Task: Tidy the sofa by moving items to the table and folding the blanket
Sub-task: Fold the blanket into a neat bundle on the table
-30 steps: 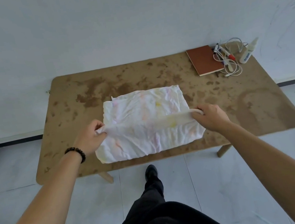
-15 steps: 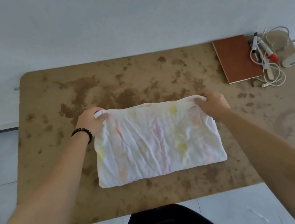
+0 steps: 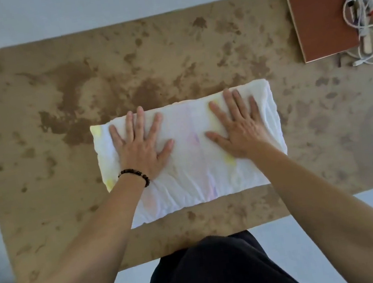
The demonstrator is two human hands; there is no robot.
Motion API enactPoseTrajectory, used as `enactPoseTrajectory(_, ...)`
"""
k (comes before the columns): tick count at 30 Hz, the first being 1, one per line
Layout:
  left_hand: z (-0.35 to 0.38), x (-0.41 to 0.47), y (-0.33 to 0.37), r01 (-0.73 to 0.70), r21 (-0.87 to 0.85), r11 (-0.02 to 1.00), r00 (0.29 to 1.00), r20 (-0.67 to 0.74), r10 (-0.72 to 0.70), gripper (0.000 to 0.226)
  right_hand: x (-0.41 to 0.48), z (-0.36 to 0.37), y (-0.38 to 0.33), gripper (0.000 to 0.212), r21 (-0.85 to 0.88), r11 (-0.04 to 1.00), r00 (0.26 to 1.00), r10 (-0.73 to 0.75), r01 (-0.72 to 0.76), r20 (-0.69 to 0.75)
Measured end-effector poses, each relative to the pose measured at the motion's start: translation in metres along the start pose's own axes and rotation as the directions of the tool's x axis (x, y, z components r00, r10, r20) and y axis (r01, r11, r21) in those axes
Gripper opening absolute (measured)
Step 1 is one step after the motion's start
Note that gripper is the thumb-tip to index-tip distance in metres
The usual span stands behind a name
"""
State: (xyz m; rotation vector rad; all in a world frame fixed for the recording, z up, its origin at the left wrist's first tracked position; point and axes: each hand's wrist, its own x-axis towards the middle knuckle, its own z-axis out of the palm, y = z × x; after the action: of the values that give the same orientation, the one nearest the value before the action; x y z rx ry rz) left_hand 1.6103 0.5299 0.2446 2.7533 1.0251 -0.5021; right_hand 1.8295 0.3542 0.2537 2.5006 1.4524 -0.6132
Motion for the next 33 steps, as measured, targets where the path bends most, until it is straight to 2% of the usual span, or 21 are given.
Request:
enactPoseTrajectory(4,0.0,-0.003,0.008,0.02,-0.064,0.998,0.999,-0.037,-0.023,0.069,-0.003,0.002,-0.003,0.079,0.016,1.0,1.0,0.021,-0.02,-0.009)
enactPoseTrajectory(6,0.0,-0.018,0.02,-0.015,-0.127,0.992,0.996,-0.087,0.004,0.067,-0.021,0.006,-0.021,0.078,0.095,0.994,0.994,0.057,-0.048,-0.089)
enactPoseTrajectory(8,0.005,-0.047,0.034,-0.164,-0.11,0.98,0.977,-0.157,0.146,0.068,-0.049,0.015,-0.033,0.075,0.112,0.993,0.984,-0.02,0.04,-0.177)
enactPoseTrajectory(9,0.01,-0.063,0.035,-0.203,-0.093,0.975,0.968,-0.171,0.186,0.069,-0.063,0.023,-0.032,0.074,0.087,0.992,0.98,-0.078,0.096,-0.184)
enactPoseTrajectory(10,0.017,-0.076,0.03,-0.182,-0.091,0.979,0.974,-0.156,0.166,0.07,-0.076,0.03,-0.025,0.075,0.07,0.991,0.983,-0.099,0.111,-0.157)
enactPoseTrajectory(12,0.029,-0.088,0.014,-0.029,-0.105,0.994,0.996,-0.084,0.02,0.073,-0.091,0.041,0.002,0.083,0.083,0.996,0.997,0.039,-0.033,-0.068)
enactPoseTrajectory(14,0.034,-0.088,0.004,0.052,-0.11,0.993,0.998,-0.023,-0.055,0.074,-0.093,0.042,0.025,0.09,0.086,0.978,0.982,0.191,-0.19,-0.006)
enactPoseTrajectory(17,0.031,-0.085,0.01,0.04,-0.122,0.992,0.999,0.011,-0.039,0.075,-0.09,0.037,0.027,0.091,0.095,0.978,0.982,0.182,-0.185,0.041)
enactPoseTrajectory(19,0.029,-0.088,0.013,0.049,-0.127,0.991,0.999,0.008,-0.049,0.078,-0.093,0.031,0.023,0.09,0.164,0.971,0.984,0.174,-0.175,0.022)
enactPoseTrajectory(21,0.024,-0.092,0.019,0.011,-0.121,0.993,1.0,-0.011,-0.013,0.084,-0.097,0.022,0.025,0.093,0.268,0.932,0.966,0.257,-0.245,-0.01)
enactPoseTrajectory(23,0.013,-0.089,0.036,-0.118,-0.104,0.988,0.993,-0.03,0.116,0.091,-0.097,0.012,0.029,0.097,0.389,0.836,0.907,0.422,-0.387,-0.004)
enactPoseTrajectory(25,-0.001,-0.078,0.061,-0.237,-0.085,0.968,0.971,0.014,0.239,0.103,-0.095,0.002,0.037,0.1,0.517,0.685,0.827,0.556,-0.514,0.085)
enactPoseTrajectory(27,-0.008,-0.06,0.081,-0.24,-0.081,0.967,0.964,0.096,0.248,0.118,-0.093,-0.005,0.049,0.095,0.619,0.547,0.788,0.581,-0.563,0.204)
enactPoseTrajectory(29,-0.01,-0.046,0.095,-0.152,-0.081,0.985,0.972,0.168,0.164,0.128,-0.089,-0.01,0.063,0.089,0.729,0.371,0.779,0.519,-0.575,0.35)
enactPoseTrajectory(31,-0.007,-0.041,0.102,-0.084,-0.06,0.995,0.978,0.187,0.094,0.131,-0.086,-0.011,0.075,0.082,0.793,0.194,0.79,0.38,-0.577,0.482)
enactPoseTrajectory(33,-0.006,-0.04,0.106,-0.055,-0.044,0.998,0.98,0.191,0.063,0.131,-0.081,-0.012,0.082,0.065,0.815,0.117,0.816,0.207,-0.568,0.54)
